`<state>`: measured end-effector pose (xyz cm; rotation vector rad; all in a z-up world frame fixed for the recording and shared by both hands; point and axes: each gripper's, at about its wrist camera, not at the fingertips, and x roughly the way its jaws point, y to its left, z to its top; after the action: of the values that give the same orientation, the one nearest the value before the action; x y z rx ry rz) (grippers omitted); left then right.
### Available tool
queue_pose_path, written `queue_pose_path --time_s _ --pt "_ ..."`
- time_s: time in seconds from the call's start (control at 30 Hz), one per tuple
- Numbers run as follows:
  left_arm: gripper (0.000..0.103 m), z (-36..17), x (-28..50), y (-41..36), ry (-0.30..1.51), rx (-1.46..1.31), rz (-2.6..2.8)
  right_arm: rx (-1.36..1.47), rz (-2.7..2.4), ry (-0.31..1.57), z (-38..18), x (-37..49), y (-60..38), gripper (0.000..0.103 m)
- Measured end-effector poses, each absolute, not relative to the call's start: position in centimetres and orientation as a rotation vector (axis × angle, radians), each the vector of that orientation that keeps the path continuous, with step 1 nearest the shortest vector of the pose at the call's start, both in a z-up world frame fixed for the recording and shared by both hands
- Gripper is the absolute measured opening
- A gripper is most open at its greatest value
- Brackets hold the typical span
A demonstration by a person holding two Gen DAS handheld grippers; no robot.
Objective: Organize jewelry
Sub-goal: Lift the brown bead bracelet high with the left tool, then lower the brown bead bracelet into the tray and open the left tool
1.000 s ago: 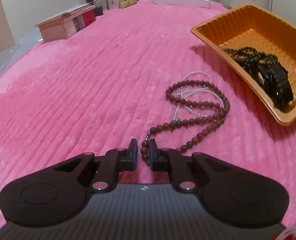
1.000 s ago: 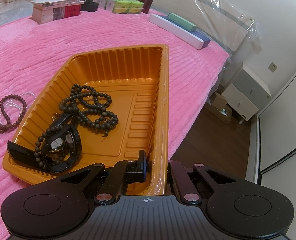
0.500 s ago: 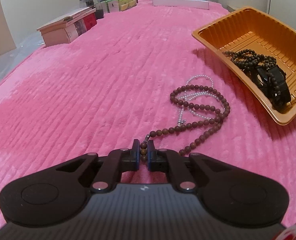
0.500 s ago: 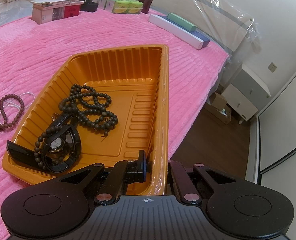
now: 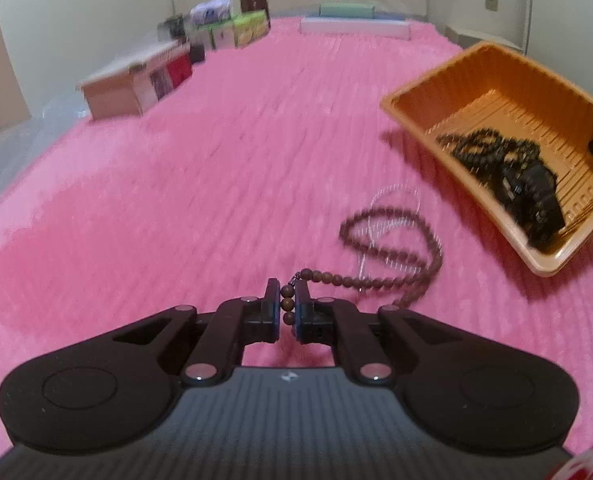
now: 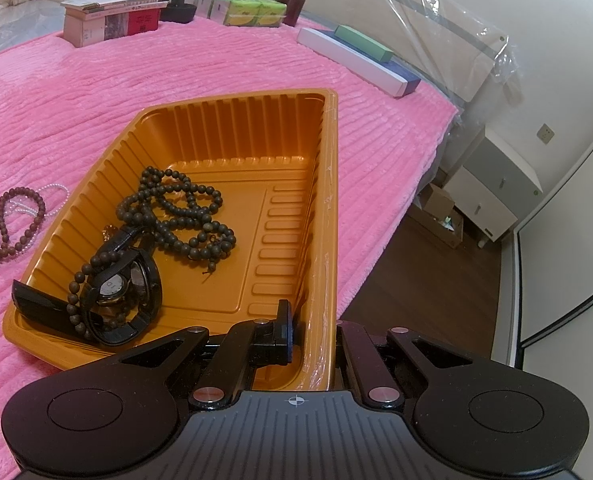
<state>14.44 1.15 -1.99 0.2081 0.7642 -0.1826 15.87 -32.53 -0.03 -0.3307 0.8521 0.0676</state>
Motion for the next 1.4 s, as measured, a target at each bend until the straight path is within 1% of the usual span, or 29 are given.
queue_pose_path --time_s 0.37,0.6,0.93,1.4 --pt "0.006 6.5 14.5 1.5 0.577 0.282 -0.226 -0.338 0.067 0.848 -0.1 15.8 -32.5 0.004" --pt "0.006 10.7 14.8 1.0 0.503 0.315 -0.256 -0.34 0.066 0.846 -0.1 15.8 -32.5 0.004" --pt "0.006 13.2 15.1 -0.7 0.456 0.362 -0.324 -0.336 0.065 0.846 0.0 15.7 -32.4 0.004" --pt "0.006 16.4 15.3 -5.0 0.385 0.375 -0.464 -0.34 0.067 0.847 0.0 15.6 -32.3 0.004"
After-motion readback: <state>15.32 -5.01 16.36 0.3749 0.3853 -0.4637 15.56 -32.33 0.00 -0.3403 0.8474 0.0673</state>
